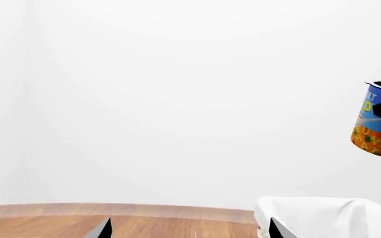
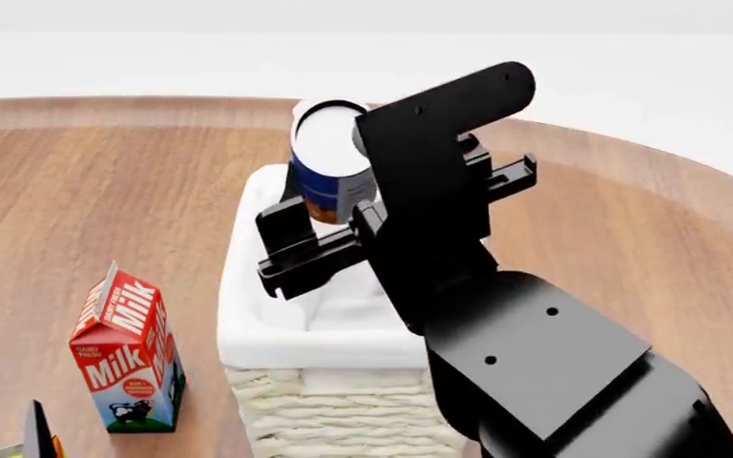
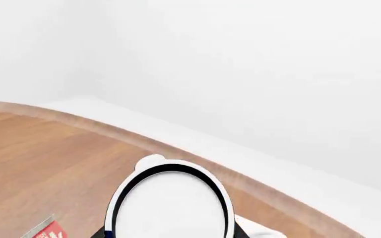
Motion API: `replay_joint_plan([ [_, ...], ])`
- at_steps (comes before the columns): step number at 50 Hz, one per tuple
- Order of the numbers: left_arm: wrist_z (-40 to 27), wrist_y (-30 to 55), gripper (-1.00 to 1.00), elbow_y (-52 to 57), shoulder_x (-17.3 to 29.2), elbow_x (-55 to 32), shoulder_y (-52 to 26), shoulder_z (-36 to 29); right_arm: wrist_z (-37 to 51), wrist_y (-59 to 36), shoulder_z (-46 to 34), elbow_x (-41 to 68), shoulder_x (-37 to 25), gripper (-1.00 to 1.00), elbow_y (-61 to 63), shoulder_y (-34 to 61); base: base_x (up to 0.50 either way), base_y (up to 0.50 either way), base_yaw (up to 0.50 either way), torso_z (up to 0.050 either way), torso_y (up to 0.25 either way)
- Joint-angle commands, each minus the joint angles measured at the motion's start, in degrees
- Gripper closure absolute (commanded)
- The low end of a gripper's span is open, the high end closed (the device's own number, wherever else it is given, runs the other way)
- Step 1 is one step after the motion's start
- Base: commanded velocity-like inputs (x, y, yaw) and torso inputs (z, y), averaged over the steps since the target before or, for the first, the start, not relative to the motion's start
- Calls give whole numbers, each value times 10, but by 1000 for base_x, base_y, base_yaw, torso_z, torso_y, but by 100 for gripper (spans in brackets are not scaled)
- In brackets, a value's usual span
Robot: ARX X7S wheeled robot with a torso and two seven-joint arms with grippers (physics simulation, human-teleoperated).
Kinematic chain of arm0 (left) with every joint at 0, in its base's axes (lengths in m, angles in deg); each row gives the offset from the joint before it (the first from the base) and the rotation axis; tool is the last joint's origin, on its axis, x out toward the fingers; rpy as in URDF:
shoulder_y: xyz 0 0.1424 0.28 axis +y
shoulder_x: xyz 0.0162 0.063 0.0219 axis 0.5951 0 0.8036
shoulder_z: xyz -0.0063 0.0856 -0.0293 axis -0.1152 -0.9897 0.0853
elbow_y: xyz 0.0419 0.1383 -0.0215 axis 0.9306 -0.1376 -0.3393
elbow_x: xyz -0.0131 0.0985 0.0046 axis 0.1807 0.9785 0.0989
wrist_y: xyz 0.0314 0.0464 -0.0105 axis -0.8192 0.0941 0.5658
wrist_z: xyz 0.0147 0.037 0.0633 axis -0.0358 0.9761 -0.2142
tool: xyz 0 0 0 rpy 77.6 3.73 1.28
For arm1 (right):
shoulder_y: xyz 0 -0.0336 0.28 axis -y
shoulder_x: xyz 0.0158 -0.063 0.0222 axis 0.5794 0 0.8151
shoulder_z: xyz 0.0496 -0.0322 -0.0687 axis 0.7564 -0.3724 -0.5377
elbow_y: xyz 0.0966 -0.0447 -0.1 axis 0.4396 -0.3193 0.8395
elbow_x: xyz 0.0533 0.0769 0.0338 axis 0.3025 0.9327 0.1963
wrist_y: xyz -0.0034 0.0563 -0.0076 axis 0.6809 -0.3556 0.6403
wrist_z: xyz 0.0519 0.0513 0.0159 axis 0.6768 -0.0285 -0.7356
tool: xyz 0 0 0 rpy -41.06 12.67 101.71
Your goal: Pick up the alphabet soup, and put it in the basket.
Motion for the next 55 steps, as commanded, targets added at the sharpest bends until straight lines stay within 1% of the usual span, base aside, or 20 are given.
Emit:
replay_joint_plan([
  [1, 0, 0, -100, -2, 0, 2, -2, -4, 1, -61, -15, -10, 34, 100, -64, 64, 0, 0, 0, 0, 0],
  [4, -2, -1, -100, 2, 1, 2, 1, -2, -6, -81, -23, -11, 44, 100, -98, 88, 0, 0, 0, 0, 0],
  [14, -3, 0, -100, 2, 1, 2, 0, -4, -25, -86, -36, -25, 70, 100, -197, 133, 0, 0, 0, 0, 1],
  [26, -2, -1, -100, -1, 2, 0, -3, -5, -42, -108, -54, -31, 92, 100, -264, 173, 0, 0, 0, 0, 0],
  [35, -1, -2, -100, -4, 2, 0, -6, -8, -58, -110, -55, -27, 111, 100, -307, 192, 0, 0, 0, 0, 1],
  [43, 2, 4, -100, -12, -2, 4, -14, -17, -73, -115, -66, -34, 141, 100, -383, 223, 0, 0, 0, 0, 1],
  [51, 4, 8, -100, -14, -3, 4, -18, -21, -86, -92, -73, -50, 171, 100, -471, 251, 0, 0, 0, 0, 0],
  [55, 3, 9, -100, -11, -2, 5, -17, -22, -78, -110, -65, -42, 176, 100, -483, 264, 0, 0, 0, 2, 0],
])
